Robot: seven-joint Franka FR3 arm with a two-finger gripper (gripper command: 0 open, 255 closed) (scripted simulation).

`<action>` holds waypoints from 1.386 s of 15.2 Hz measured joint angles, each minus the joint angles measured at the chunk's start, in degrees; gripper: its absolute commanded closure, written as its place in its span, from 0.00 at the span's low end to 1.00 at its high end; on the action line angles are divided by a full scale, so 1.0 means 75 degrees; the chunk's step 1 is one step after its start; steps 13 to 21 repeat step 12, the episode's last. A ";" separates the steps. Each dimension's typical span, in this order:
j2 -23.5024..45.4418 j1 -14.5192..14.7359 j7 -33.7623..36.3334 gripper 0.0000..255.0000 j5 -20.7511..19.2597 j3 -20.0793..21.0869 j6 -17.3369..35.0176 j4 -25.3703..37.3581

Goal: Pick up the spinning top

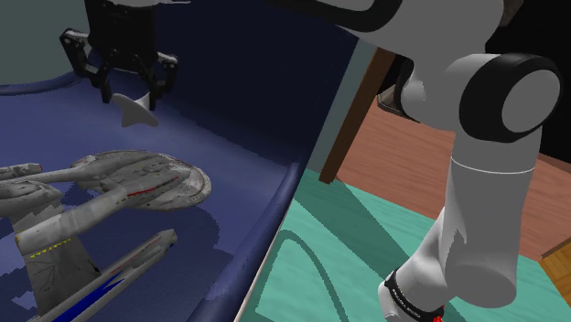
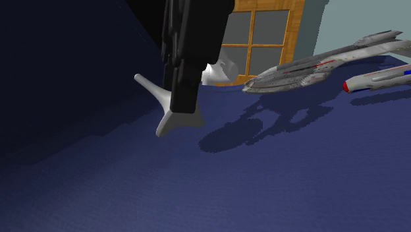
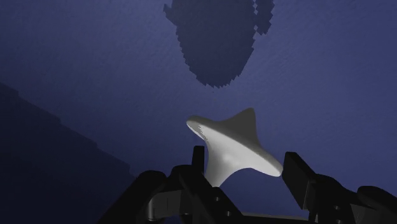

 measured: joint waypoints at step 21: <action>0.0871 0.0998 -0.0365 1.00 -0.0491 -0.0196 -0.1759 0.2719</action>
